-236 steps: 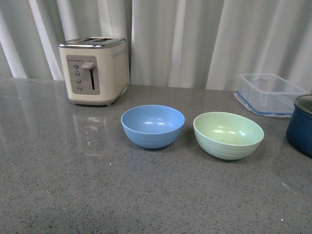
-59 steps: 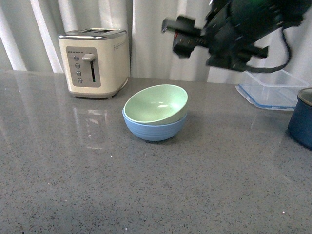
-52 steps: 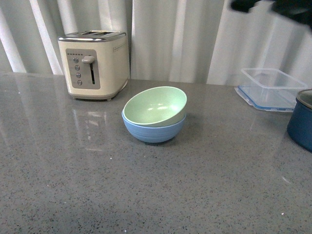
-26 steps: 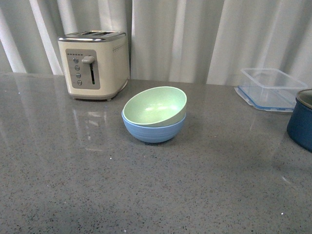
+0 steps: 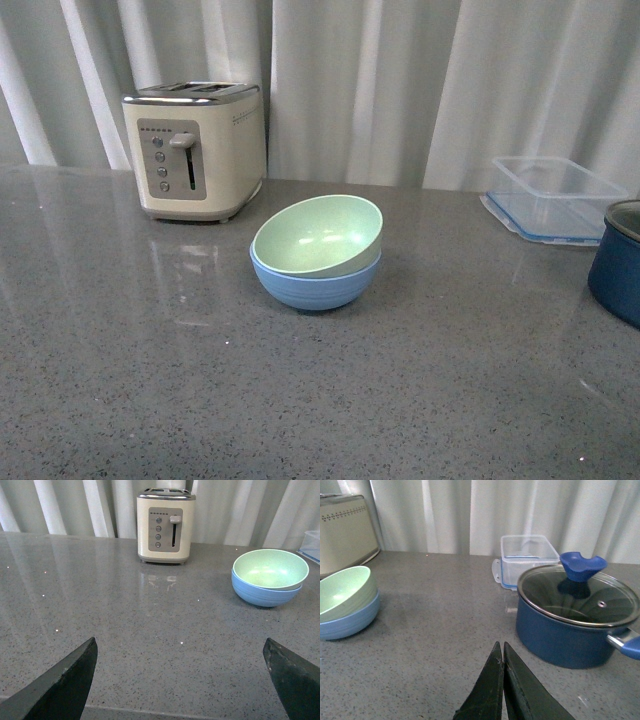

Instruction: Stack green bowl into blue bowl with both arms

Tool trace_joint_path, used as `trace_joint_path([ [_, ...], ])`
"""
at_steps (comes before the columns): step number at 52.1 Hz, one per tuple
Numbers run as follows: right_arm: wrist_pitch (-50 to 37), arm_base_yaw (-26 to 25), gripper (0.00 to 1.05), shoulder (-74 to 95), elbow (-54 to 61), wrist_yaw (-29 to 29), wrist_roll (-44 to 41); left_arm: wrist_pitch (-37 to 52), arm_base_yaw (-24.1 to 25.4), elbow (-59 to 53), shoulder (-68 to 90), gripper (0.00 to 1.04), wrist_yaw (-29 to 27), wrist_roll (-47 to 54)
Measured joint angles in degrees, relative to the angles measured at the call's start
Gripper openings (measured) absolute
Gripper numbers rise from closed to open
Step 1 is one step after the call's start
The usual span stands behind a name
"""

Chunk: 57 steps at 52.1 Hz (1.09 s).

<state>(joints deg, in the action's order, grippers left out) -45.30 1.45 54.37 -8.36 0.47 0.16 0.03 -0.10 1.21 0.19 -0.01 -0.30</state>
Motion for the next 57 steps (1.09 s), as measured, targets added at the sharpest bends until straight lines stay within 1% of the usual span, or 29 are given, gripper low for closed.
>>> trace_joint_path([
  [5, 1.42, -1.18, 0.01, -2.89, 1.42, -0.04, 0.02, 0.0, 0.0, 0.0, 0.0, 0.98, -0.02, 0.0],
  [21, 7.26, -1.31, 0.01, -12.2, 4.76, -0.35, 0.0, 0.0, 0.0, 0.0, 0.0, 0.98, 0.0, 0.0],
  [25, 5.05, -1.31, 0.01, -12.55, 6.43, -0.35, 0.0, 0.0, 0.0, 0.0, 0.0, 0.98, 0.0, 0.0],
  [27, 5.4, -1.31, 0.01, -13.35, 7.19, -0.37, 0.0, 0.0, 0.0, 0.0, 0.0, 0.98, 0.0, 0.0],
  [37, 13.66, -1.31, 0.01, -22.29, 8.07, -0.37, 0.0, 0.0, 0.0, 0.0, 0.0, 0.98, 0.0, 0.0],
  [47, 19.74, -1.31, 0.01, -28.63, 8.07, -0.37, 0.0, 0.0, 0.0, 0.0, 0.0, 0.98, 0.0, 0.0],
  [57, 23.96, -1.31, 0.01, -33.07, 8.09, -0.37, 0.02, 0.0, 0.0, 0.0, 0.0, 0.98, 0.0, 0.0],
])
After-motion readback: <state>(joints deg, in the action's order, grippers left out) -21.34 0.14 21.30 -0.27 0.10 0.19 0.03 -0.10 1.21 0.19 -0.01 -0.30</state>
